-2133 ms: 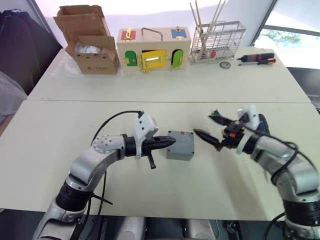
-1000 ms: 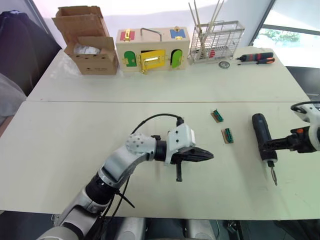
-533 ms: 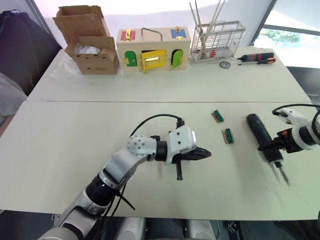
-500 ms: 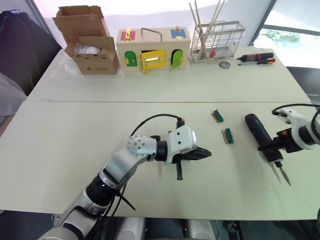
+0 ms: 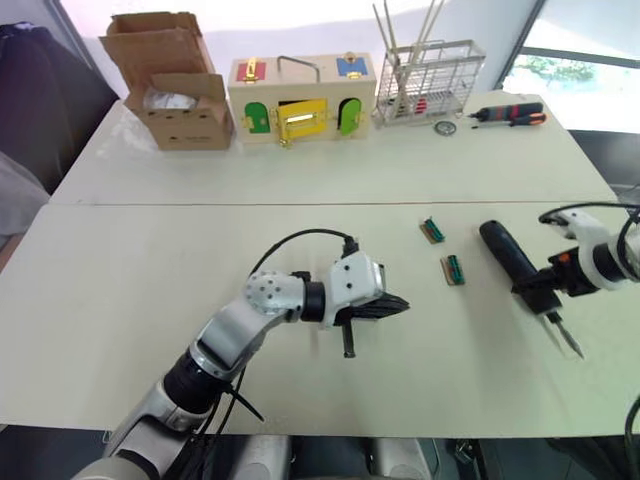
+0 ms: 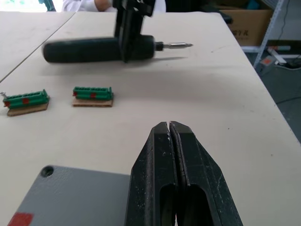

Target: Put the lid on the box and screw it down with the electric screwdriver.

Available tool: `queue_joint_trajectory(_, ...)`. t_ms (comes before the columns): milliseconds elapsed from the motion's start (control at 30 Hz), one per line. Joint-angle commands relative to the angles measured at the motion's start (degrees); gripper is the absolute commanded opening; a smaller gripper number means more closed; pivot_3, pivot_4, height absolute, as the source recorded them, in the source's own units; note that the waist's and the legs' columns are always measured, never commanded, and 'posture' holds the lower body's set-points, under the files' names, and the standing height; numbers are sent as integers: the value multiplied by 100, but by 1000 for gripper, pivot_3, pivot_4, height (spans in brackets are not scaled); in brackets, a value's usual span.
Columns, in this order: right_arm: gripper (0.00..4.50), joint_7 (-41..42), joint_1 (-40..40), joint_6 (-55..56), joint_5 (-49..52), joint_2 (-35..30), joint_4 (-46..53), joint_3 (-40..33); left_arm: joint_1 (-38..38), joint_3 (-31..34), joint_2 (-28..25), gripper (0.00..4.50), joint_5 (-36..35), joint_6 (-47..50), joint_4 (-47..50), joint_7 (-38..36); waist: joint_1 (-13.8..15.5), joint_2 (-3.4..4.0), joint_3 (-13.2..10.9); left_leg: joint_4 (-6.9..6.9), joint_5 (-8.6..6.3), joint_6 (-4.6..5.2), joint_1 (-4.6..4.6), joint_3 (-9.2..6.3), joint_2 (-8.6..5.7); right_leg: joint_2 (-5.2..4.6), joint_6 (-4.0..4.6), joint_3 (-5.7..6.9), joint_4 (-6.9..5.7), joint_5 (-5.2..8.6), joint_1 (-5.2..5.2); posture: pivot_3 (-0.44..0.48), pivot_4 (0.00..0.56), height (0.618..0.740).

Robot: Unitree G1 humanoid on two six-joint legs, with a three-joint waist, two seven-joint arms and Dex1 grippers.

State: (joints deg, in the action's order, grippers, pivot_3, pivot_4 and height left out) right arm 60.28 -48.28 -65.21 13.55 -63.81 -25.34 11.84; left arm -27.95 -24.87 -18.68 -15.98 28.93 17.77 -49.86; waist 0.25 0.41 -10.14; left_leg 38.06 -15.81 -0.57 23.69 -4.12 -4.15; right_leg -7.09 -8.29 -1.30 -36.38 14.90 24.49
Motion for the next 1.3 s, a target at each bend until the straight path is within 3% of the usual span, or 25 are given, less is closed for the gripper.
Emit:
queue_joint_trajectory(33, 1904, -674, -421, -185, 547, 275, 355, -1722, -125, 607, -125, 0, -417, 254, 268, -12, 18, -1, -1, -3, 0, -1, 2, -1, 2, 0, 0, 2, -2, 0, 5, 0, 150, 730)
queue_joint_trajectory(167, 1904, -1934, -6, 392, 1431, 1835, 2040, -4228, -267, 1172, -327, 0, -766, 535, 202, 3, 35, -7, 0, -1, 2, -4, 10, -20, 4, 6, 0, 17, -3, 0, 5, 0, 150, 730)
queue_joint_trajectory(233, 1904, -2486, 157, 734, 1786, 2572, 2829, -5028, -358, 1295, -382, 0, -857, 668, 169, 30, 56, -6, 1, 7, 5, -9, 12, -22, 3, 4, 0, 15, -13, 0, 4, 0, 150, 730)
queue_joint_trajectory(333, 1904, -3080, 557, 1157, 2232, 3476, 3999, -5382, -420, 1353, -536, 0, -889, 796, 156, -15, 100, -7, 1, 23, 7, -11, 27, -46, -15, -7, 0, 18, -60, 0, 8, 0, 150, 730)
queue_joint_trajectory(433, 1904, -3270, 1250, 1508, 3169, 4632, 5444, -5048, -375, 1168, -795, 0, -727, 927, 100, -40, 28, -7, 2, 19, 7, -11, 27, -61, -25, -12, 0, 21, -69, 0, 9, 0, 150, 730)
queue_joint_trajectory(500, 1904, -3627, 1484, 1664, 3434, 5146, 5874, -4782, -293, 1166, -825, 0, -682, 845, 24, 6, -39, -5, 3, 16, 7, -11, 23, -53, -23, -11, 0, 20, -71, 0, 12, 0, 150, 730)
queue_joint_trajectory(633, 1904, -3746, 1964, 2003, 3183, 5146, 6258, -4056, -200, 1145, -769, 0, -548, 571, -129, 57, -125, -1, 3, 16, 14, -22, 11, -49, -17, -6, 0, 19, -82, 0, 13, 0, 150, 730)
queue_joint_trajectory(867, 1904, -3114, 3295, 2791, 2749, 4775, 6311, -2916, 29, 674, -912, 0, -203, 341, -166, -148, -120, -2, 4, 3, 10, -16, 8, -55, -18, -3, 0, 21, -81, 0, 10, 0, 150, 730)
queue_joint_trajectory(1300, 1904, -3055, 3532, 4183, 1866, 4712, 5575, -2315, 86, 607, -977, 0, -18, 162, -336, -332, -99, -3, 4, 4, 12, -19, -11, -49, -12, 0, 0, 19, -78, 1, -2, 0, 150, 730)
